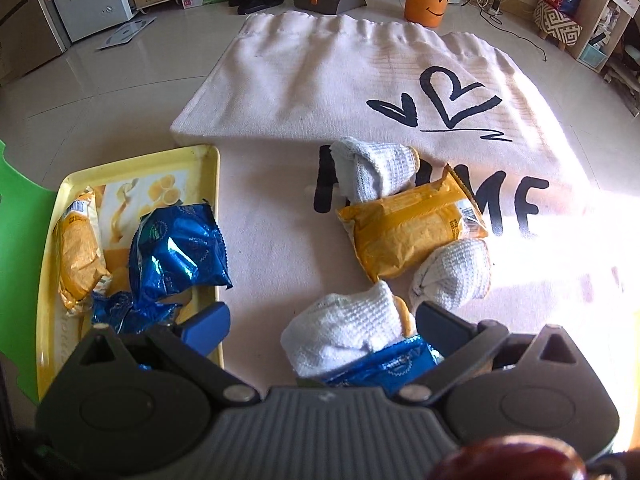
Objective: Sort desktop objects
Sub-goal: 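Lower the left tool onto a white glove while the right tool lowers onto a blue foil pack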
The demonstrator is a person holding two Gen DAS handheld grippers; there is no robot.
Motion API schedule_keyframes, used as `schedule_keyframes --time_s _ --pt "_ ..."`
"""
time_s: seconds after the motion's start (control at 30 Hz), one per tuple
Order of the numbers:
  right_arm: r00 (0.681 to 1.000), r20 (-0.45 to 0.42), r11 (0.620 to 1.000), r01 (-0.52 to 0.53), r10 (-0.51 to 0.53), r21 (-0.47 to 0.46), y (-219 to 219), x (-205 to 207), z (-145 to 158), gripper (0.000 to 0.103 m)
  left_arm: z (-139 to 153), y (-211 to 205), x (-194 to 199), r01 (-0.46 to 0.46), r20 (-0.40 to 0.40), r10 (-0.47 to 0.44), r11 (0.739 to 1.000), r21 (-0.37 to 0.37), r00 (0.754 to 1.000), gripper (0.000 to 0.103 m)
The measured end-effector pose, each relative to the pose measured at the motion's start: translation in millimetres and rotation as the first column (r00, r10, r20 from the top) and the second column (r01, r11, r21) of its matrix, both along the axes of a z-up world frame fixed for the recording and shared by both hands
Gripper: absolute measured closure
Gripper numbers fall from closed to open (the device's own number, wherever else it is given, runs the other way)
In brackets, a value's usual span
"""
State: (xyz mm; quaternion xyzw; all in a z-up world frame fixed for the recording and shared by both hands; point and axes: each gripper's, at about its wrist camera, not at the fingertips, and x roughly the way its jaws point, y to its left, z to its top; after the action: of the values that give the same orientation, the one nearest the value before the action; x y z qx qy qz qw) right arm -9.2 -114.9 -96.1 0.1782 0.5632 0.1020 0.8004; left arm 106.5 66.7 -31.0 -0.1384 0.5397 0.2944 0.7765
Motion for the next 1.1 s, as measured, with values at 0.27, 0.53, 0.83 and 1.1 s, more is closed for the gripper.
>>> schedule_keyframes --time_s 0.27,0.53,0.83,1.1 --pt "0.998 0.027 0.998 0.050 -0.049 -0.026 -14.1 21.8 -6.0 0.027 -25.2 4.8 11.2 -0.045 -0.044 0.043 0.998 -0.051 0.998 0.001" --pt "0.970 0.128 0.968 0.222 -0.206 -0.119 -43.5 26.8 9.0 0.027 -37.6 10.4 16.9 -0.089 -0.060 0.083 0.991 -0.102 0.995 0.001" --pt "0.959 0.239 0.967 0.194 -0.152 -0.162 -38.2 28.5 34.7 0.027 -46.8 15.3 17.8 -0.130 -0.074 0.121 0.983 -0.133 0.990 0.001" --pt "0.993 0.121 0.972 0.022 0.007 -0.234 -29.1 51.0 38.1 0.025 -60.7 15.1 21.9 -0.141 -0.109 0.125 0.979 -0.148 0.986 0.001"
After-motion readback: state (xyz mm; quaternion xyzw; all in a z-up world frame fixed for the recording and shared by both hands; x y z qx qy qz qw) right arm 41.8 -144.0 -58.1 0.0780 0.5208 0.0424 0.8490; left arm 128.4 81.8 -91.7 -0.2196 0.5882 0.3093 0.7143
